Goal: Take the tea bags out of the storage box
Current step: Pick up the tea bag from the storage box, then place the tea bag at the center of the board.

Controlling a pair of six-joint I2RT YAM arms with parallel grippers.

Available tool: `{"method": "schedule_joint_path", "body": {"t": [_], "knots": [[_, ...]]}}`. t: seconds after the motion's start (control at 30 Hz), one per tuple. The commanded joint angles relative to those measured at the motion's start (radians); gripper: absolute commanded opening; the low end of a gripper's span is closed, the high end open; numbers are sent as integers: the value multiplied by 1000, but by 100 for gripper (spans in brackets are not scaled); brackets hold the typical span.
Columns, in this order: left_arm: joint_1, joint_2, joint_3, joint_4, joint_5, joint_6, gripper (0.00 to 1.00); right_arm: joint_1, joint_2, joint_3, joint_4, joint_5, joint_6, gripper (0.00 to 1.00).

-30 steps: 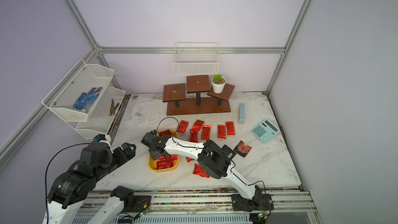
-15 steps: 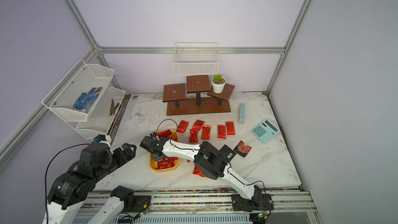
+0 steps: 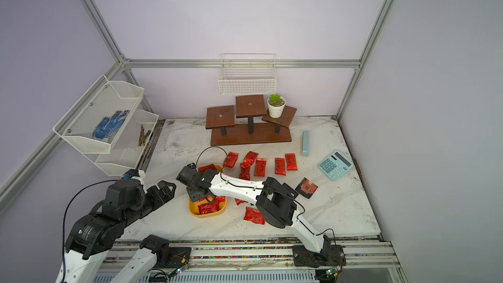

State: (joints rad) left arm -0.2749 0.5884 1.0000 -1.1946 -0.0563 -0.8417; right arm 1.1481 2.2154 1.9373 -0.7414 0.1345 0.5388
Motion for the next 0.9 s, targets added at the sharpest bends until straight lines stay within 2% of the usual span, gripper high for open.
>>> {"method": "schedule_joint_path", "body": {"t": [0.0, 0.17, 0.3, 0.37, 0.5, 0.63, 0.73, 0.87], "knots": [[7, 36, -25, 78, 66, 20, 89, -9, -139, -53, 48, -3, -6, 44], [6, 66, -64, 153, 141, 3, 87, -64, -338, -249, 75, 6, -12, 43], [-6, 133, -116, 255, 244, -20, 84, -138, -545, -463, 77, 56, -17, 42], [-57, 169, -140, 323, 249, -46, 83, -204, -663, -585, 76, 73, -20, 42], [-196, 239, -159, 440, 187, -97, 83, -362, -900, -816, 83, 111, -19, 41], [-340, 377, -130, 550, 137, -120, 83, -544, -1064, -964, 88, 126, -23, 42], [-423, 473, -96, 612, 123, -126, 83, -681, -1115, -1030, 99, 100, -22, 42], [-492, 554, -68, 667, 121, -128, 83, -854, -1089, -1078, 146, 35, -20, 41]]}}
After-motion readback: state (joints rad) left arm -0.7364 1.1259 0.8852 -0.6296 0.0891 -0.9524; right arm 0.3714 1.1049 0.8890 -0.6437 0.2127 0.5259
